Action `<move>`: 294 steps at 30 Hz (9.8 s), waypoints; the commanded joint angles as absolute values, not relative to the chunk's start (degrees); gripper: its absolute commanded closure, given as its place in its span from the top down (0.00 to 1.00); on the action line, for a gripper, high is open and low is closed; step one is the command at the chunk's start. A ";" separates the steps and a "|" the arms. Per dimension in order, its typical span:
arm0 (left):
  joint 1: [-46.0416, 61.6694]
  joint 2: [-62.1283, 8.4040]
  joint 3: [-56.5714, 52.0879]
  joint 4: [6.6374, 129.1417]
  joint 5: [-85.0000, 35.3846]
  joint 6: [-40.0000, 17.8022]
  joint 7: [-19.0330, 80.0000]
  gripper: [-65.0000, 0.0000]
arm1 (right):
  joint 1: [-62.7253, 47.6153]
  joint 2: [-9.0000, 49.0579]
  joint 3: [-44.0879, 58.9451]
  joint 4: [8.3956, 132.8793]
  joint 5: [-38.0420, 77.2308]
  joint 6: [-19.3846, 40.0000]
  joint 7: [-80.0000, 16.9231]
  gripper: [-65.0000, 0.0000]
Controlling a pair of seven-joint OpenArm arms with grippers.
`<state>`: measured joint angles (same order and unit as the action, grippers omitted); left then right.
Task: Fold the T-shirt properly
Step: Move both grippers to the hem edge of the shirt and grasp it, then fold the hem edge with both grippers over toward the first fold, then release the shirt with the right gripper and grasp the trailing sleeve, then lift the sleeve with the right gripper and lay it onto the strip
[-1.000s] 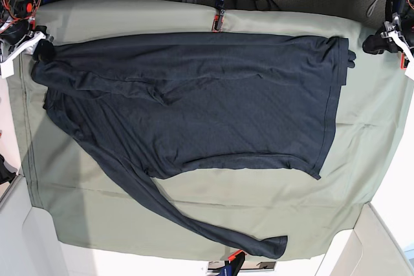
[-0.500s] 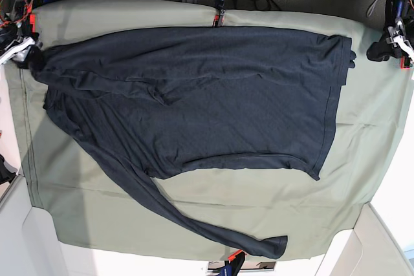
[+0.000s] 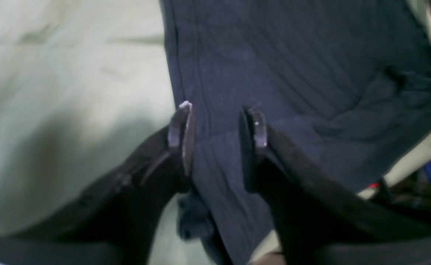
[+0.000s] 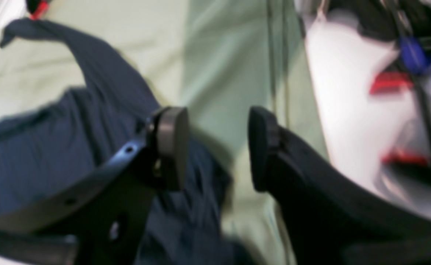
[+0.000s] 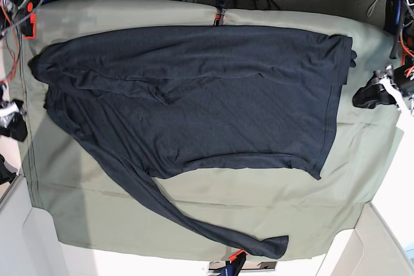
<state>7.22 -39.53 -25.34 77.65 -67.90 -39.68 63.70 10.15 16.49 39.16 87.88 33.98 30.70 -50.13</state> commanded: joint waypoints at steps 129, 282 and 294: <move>17.93 -34.94 -24.08 88.66 -32.64 -40.00 29.71 0.00 | -2.35 17.30 33.41 86.78 32.34 29.74 -47.68 0.37; 20.14 -37.47 -34.39 97.97 -65.54 -40.00 50.48 0.71 | 2.33 -2.55 -22.96 100.73 37.67 33.43 -57.45 0.00; 19.57 -36.80 -18.72 112.25 -62.70 -40.00 52.84 0.71 | 1.76 -1.58 -24.40 100.77 25.89 30.76 -54.87 0.64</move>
